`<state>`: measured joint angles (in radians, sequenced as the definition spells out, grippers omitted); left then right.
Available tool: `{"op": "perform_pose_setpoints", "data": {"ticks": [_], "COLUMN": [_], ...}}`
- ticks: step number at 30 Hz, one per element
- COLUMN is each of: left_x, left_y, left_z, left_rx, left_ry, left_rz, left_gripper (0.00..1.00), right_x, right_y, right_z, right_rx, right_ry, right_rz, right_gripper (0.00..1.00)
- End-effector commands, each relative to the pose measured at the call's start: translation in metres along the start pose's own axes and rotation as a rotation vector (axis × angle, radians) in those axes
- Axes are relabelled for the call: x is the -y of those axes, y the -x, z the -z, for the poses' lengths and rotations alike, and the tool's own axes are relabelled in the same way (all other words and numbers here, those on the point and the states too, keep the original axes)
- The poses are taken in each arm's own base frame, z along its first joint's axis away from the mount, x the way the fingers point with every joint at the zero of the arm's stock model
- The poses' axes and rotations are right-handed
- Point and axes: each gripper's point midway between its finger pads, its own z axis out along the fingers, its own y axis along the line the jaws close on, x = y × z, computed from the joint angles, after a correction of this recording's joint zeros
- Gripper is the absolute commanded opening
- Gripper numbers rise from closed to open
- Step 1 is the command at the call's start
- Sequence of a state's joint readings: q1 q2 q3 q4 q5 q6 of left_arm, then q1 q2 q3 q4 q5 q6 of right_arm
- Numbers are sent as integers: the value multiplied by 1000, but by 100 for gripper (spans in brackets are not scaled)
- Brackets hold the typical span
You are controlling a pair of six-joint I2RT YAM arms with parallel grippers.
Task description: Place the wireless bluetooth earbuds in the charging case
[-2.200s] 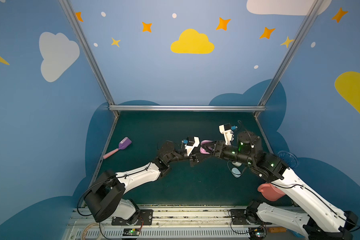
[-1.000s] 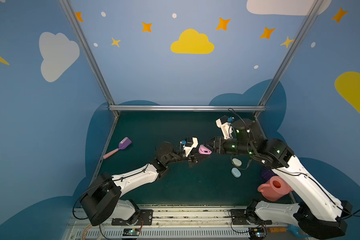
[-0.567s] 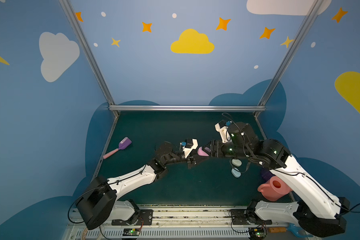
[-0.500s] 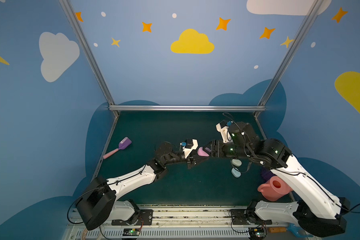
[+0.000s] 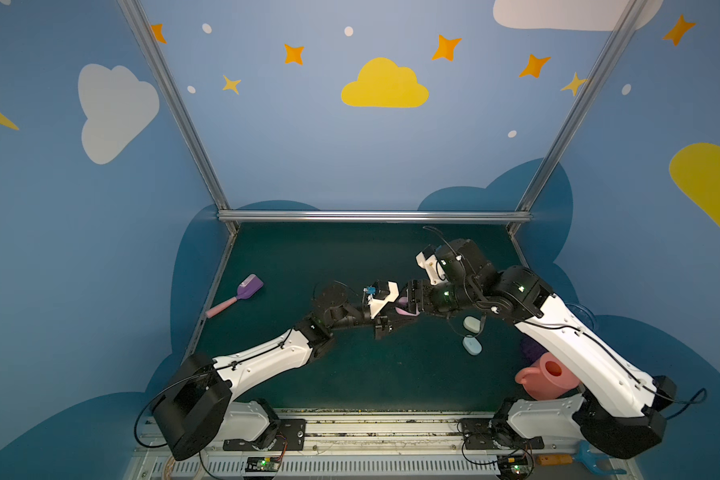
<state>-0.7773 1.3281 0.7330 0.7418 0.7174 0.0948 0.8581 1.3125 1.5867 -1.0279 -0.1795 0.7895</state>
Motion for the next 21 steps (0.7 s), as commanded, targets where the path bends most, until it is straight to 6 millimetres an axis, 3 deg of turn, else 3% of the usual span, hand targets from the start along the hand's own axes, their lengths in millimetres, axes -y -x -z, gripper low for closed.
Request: {"op": "perform_pose_setpoints", "data": {"ticks": [1, 6, 11, 13, 14, 17, 18, 20, 21], "left_x": [3, 3, 2, 2, 1, -2, -5, -8, -10], "left_y": [12, 13, 13, 12, 12, 5, 0, -12, -21], "left_z": [0, 0, -1, -1, -1, 1, 2, 8, 11], "left_rx": [22, 24, 21, 17, 16, -11, -23, -51, -72], "left_ry": [-11, -10, -10, -7, -3, 25, 45, 86, 114], "left_rz": [-33, -32, -28, -23, -21, 5, 22, 58, 82], "left_gripper": [10, 10, 11, 16, 20, 51, 62, 94, 100], "right_x": [-4, -4, -4, -3, -2, 6, 11, 20, 27], "right_y": [-4, -5, -7, -6, -5, -3, -2, -1, -1], "right_z": [-4, -7, -8, -7, -7, -4, -4, -5, -7], "right_rx": [-22, -28, -34, -23, -15, 18, 24, 40, 46], "right_ry": [18, 30, 35, 34, 32, 7, -5, -32, -50], "right_rz": [-5, -10, -9, -9, -8, -8, -11, -11, -12], "right_gripper": [70, 54, 48, 46, 46, 45, 44, 44, 44]}}
